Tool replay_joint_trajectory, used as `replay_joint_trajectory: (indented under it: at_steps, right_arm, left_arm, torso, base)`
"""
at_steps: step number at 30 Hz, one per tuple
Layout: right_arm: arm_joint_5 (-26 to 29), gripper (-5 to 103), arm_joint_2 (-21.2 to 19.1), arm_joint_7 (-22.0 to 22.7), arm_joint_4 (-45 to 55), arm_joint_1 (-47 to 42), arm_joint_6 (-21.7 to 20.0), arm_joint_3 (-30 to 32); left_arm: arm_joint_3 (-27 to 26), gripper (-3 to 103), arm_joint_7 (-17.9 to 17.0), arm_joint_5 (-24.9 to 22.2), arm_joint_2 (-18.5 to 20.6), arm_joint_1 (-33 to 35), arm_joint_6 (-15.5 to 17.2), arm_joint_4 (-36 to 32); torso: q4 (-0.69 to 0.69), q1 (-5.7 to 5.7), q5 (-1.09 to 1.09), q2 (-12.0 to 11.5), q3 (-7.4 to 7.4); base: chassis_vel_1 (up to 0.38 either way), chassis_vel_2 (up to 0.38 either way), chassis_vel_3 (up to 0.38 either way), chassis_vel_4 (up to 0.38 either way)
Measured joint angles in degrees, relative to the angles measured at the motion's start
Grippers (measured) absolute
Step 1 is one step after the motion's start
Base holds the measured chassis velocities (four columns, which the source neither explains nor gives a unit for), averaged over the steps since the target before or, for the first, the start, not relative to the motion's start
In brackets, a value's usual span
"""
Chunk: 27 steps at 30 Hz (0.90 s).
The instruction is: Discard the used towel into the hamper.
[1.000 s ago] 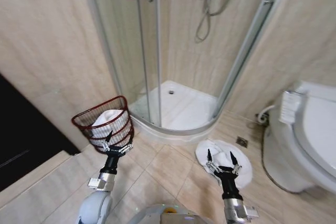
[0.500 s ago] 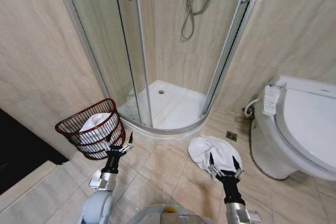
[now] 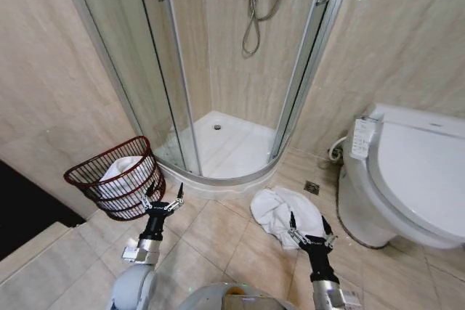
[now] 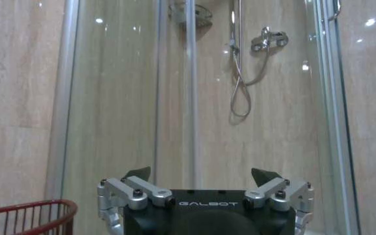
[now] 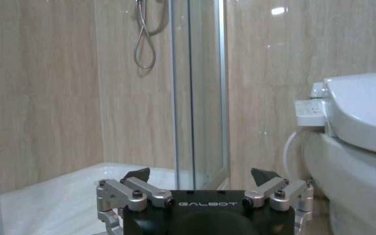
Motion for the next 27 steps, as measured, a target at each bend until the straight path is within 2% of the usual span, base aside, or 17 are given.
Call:
replay_joint_trajectory:
  at_steps: [8,21,27]
  right_arm:
    - [0.09,100,0.00,0.05,-0.11,0.04,0.02,0.00]
    - [-0.09,100,-0.13,0.36,-1.10,-0.02,1.11,0.28]
    - [-0.18,100,-0.13,0.25,-1.48,0.16,2.23,0.07]
  left_arm:
    - [0.31,100,-0.01,-0.03,-0.16,0.29,0.00,-0.31]
    - [1.14,100,0.05,-0.18,-0.57,0.67,0.89,-0.35]
    - [1.32,100,0.03,-0.14,-0.61,0.86,1.11,-0.03]
  torso:
    - [0.00,0.01,0.00,0.03,0.02]
    - [-0.01,0.03,0.02,0.07,0.05]
    - [0.00,0.03,0.00,0.07,0.05]
  base:
    - [-0.086,-0.075,0.087,0.091]
    - [-0.161,-0.165,0.165,0.152]
    - [0.012,-0.007,0.009,0.024]
